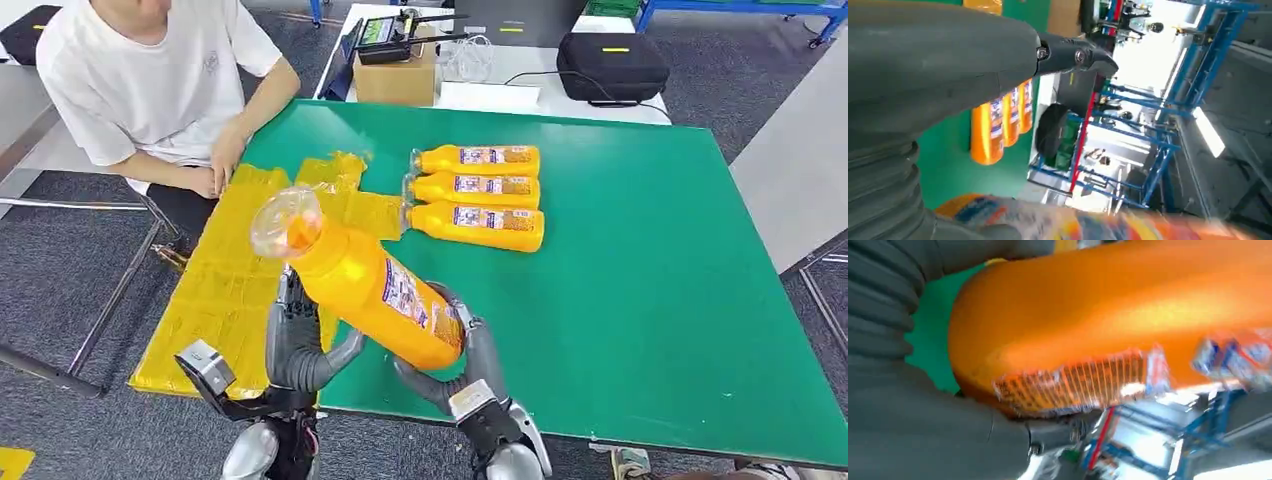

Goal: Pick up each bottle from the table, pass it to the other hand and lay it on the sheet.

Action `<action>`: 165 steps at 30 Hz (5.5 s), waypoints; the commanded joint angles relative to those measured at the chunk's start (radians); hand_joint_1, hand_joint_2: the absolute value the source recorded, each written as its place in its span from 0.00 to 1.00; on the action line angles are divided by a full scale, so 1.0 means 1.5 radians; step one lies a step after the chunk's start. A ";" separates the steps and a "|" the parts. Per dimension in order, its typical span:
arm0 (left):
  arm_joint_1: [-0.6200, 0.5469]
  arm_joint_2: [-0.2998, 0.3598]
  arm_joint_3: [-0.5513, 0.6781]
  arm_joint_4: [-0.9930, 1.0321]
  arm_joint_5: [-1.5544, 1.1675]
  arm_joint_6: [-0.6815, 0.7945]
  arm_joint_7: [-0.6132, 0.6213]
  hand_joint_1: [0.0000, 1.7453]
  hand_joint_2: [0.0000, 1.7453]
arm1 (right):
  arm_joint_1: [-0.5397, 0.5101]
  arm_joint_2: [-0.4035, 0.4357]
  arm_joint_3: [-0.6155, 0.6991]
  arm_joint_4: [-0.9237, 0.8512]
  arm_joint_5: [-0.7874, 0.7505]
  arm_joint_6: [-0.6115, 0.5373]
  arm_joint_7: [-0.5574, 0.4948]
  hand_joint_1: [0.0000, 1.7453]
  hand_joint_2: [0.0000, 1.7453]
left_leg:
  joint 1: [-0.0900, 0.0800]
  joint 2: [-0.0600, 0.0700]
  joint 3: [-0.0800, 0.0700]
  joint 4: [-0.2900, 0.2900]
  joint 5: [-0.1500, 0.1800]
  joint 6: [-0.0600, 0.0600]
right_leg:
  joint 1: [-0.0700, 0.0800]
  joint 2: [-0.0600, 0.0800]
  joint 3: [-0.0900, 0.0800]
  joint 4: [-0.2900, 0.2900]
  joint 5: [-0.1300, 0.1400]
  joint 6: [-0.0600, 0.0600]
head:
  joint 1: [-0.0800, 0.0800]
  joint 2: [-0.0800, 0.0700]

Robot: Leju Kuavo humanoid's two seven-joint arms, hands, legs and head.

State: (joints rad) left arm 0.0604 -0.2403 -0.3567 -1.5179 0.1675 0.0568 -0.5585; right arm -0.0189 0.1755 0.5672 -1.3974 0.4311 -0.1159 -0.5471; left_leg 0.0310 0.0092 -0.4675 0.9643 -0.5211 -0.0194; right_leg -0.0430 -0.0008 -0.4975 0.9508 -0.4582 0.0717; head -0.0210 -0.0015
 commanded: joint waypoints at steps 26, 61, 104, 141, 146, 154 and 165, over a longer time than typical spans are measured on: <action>-0.012 0.032 -0.052 -0.011 0.062 -0.305 -0.037 0.00 1.00 | -0.074 0.012 0.058 0.150 0.004 0.040 0.018 1.00 1.00 | 0.000 -0.001 0.002 -0.001 0.000 0.001 | 0.001 0.000 0.002 -0.002 0.000 -0.003 | 0.000 0.000; -0.007 0.035 -0.015 0.066 -0.044 -0.271 0.040 0.00 1.00 | -0.162 -0.055 0.179 0.173 0.210 0.044 0.126 1.00 1.00 | 0.000 0.000 0.002 -0.001 0.000 0.002 | 0.001 0.000 0.002 -0.001 0.000 -0.003 | 0.000 0.000; 0.035 0.056 0.066 -0.032 -0.330 0.104 0.073 1.00 1.00 | -0.002 -0.022 -0.046 0.038 0.226 -0.312 0.085 0.00 0.00 | 0.000 -0.001 0.001 -0.001 0.000 0.001 | 0.000 0.000 0.001 -0.001 0.000 -0.002 | 0.000 0.000; -0.157 0.164 0.095 0.400 -0.825 0.119 0.254 0.99 1.00 | 0.043 -0.016 -0.109 0.039 0.080 -0.239 0.028 0.00 1.00 | 0.000 -0.001 0.004 -0.002 0.001 0.002 | 0.001 -0.001 0.004 -0.002 0.001 -0.003 | 0.000 0.000; -0.261 0.170 0.096 0.580 -0.826 0.131 0.232 1.00 1.00 | 0.030 -0.018 -0.103 0.062 0.052 -0.227 0.015 0.00 1.00 | 0.000 -0.001 0.006 -0.002 0.001 0.001 | 0.000 -0.001 0.007 0.000 0.000 -0.001 | 0.000 0.000; -0.290 0.173 0.086 0.666 -0.803 0.106 0.157 0.02 1.00 | 0.015 -0.014 -0.102 0.102 0.018 -0.208 -0.013 0.00 1.00 | 0.001 -0.001 0.009 -0.002 0.003 0.001 | 0.001 0.000 0.010 -0.001 0.002 -0.003 | 0.000 0.000; -0.158 0.114 0.159 0.419 -0.524 -0.028 0.042 0.00 1.00 | 0.019 -0.017 -0.109 0.118 0.011 -0.212 -0.017 0.00 1.00 | 0.000 -0.001 0.013 -0.001 0.002 0.001 | 0.000 -0.001 0.015 0.000 0.001 -0.002 | 0.000 0.000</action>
State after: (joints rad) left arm -0.3469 0.0118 -0.2136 -0.7012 -0.8711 0.1548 -0.4475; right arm 0.0462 0.1637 0.4181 -1.3138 0.4570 -0.4314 -0.5695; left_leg 0.0305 0.0051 -0.4457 0.9629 -0.5190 -0.0204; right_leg -0.0442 -0.0041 -0.4724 0.9519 -0.4585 0.0712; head -0.0214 -0.0015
